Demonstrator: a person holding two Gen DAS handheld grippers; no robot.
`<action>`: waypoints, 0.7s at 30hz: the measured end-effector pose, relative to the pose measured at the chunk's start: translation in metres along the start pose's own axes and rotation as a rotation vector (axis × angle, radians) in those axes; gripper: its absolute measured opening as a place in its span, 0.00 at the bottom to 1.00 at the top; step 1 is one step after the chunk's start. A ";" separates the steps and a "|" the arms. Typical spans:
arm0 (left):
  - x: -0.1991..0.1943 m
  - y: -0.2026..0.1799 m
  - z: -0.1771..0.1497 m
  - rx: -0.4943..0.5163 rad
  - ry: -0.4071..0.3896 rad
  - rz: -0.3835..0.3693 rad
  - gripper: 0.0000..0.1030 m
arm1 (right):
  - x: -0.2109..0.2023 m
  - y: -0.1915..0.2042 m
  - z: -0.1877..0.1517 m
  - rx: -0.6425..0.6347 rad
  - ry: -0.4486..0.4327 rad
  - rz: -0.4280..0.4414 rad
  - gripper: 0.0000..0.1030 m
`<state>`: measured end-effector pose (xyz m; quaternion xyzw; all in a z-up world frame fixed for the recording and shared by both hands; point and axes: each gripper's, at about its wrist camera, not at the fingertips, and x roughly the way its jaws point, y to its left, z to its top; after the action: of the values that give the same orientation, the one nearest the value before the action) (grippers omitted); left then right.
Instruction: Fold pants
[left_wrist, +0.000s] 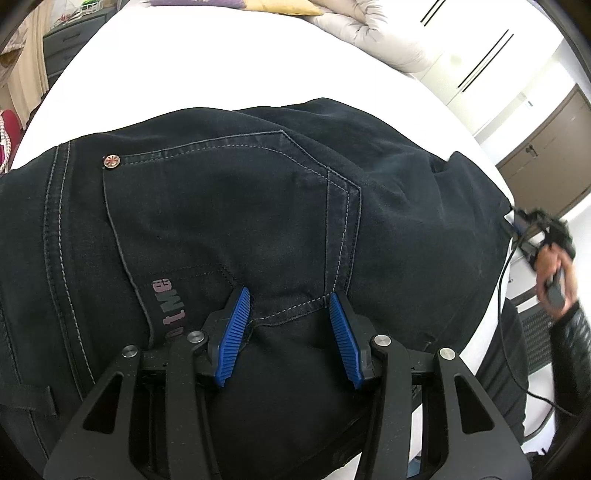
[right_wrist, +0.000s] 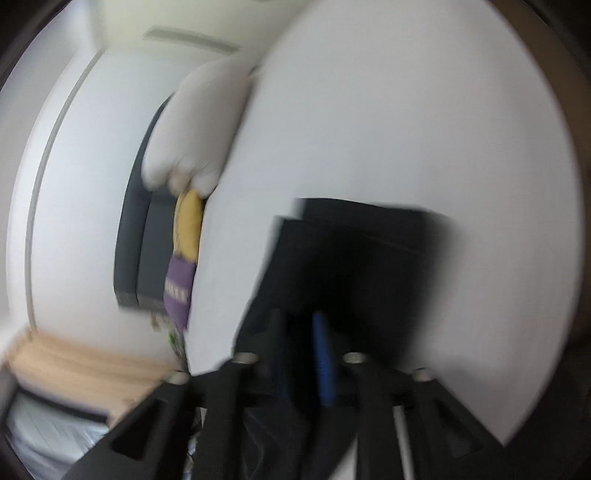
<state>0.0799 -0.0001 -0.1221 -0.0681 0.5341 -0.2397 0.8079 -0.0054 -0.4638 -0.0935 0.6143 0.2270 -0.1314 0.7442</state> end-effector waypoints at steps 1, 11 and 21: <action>0.000 0.000 0.000 -0.001 0.001 0.003 0.43 | -0.004 -0.009 -0.003 0.029 -0.019 0.014 0.53; 0.002 -0.007 -0.001 0.003 -0.001 0.035 0.43 | 0.038 0.030 -0.006 -0.005 0.042 -0.013 0.57; 0.002 -0.007 -0.003 0.010 -0.006 0.035 0.43 | 0.037 0.022 0.037 -0.031 -0.073 -0.033 0.05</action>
<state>0.0757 -0.0062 -0.1222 -0.0552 0.5317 -0.2282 0.8137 0.0435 -0.4918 -0.0885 0.5938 0.2117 -0.1623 0.7591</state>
